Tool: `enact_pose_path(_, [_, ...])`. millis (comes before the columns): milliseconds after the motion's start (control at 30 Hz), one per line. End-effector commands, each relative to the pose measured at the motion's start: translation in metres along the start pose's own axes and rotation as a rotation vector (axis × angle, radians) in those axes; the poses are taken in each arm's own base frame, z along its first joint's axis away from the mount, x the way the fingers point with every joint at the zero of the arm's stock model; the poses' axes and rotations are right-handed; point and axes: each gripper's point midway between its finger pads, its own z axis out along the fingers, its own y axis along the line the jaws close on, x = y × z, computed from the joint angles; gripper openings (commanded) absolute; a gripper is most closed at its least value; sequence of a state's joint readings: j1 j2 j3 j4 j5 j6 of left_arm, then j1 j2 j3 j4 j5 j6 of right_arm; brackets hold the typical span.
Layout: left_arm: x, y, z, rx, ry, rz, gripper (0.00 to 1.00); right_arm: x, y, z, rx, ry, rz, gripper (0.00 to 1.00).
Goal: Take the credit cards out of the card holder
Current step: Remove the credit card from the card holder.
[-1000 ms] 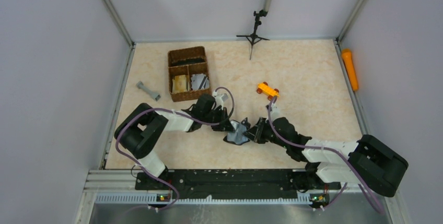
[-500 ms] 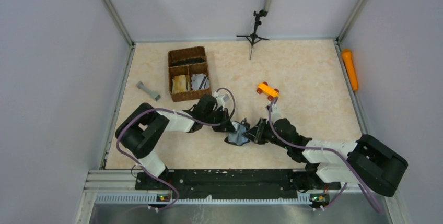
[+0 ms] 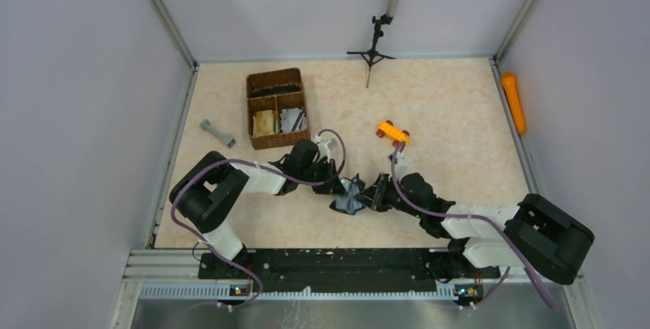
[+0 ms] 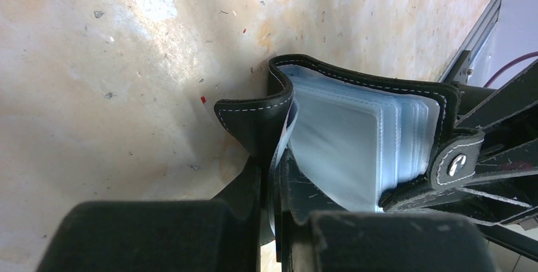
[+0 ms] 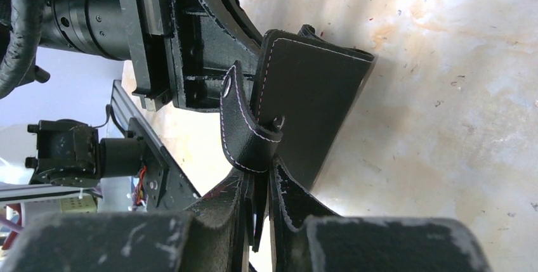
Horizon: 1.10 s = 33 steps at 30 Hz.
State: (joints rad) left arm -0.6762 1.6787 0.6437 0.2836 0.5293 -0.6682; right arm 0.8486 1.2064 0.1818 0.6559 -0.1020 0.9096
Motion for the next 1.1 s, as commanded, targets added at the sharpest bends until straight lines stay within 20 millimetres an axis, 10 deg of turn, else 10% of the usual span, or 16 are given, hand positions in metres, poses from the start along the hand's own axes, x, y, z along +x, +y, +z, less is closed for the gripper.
enact_pose_path(0, [0.018,0.003,0.008,-0.012,0.062,-0.011,0.00,-0.014,0.020,0.011,-0.033,-0.013,-0.019,0.03])
enact_pose_path(500, [0.020,-0.002,0.005,0.006,0.078,0.003,0.04,-0.014,0.006,0.008,0.049,-0.009,-0.037,0.00])
enact_pose_path(1067, [0.014,0.017,-0.043,-0.114,0.006,-0.013,0.68,-0.025,-0.016,-0.015,0.228,-0.017,-0.119,0.00])
